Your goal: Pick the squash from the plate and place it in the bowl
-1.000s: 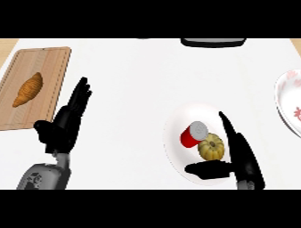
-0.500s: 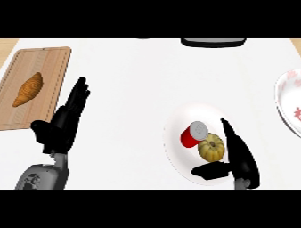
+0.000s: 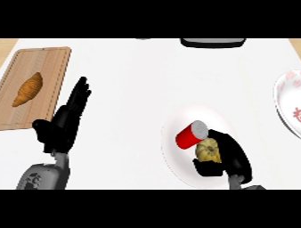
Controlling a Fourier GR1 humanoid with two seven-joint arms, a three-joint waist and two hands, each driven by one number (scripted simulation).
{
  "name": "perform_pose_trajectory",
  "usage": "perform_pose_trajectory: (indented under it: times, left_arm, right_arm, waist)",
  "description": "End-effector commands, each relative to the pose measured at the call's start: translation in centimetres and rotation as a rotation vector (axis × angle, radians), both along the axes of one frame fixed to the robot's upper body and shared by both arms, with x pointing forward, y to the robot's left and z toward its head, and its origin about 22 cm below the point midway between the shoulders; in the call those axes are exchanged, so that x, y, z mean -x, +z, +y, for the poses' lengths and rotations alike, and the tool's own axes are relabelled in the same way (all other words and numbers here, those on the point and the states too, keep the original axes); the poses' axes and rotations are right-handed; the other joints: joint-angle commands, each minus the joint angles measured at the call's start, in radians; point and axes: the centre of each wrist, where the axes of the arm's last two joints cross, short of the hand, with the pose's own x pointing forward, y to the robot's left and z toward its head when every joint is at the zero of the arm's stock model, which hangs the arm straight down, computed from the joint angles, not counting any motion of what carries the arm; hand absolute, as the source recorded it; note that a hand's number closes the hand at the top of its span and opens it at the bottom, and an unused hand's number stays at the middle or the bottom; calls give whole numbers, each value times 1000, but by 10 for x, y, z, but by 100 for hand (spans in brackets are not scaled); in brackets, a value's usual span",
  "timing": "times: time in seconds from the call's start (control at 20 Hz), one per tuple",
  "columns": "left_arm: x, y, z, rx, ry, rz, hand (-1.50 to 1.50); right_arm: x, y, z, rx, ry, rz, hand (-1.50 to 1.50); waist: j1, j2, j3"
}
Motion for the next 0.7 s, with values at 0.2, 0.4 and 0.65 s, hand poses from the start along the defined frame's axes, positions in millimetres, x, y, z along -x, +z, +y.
perform_pose_trajectory:
  times: [0.2,0.4,0.65]
  left_arm:
    - [7,-5,6,29,6,0,0]
    - [0,-7,6,9,31,13,0]
    - [3,-9,18,9,62,15,0]
  right_arm:
    - [26,0,-35,-105,243,-31,150]
    - [44,13,-29,-278,698,-106,150]
    - [62,40,-71,-440,967,-189,150]
  waist:
    - [-9,0,6]
    - [-32,-13,12]
    - [-65,-17,11]
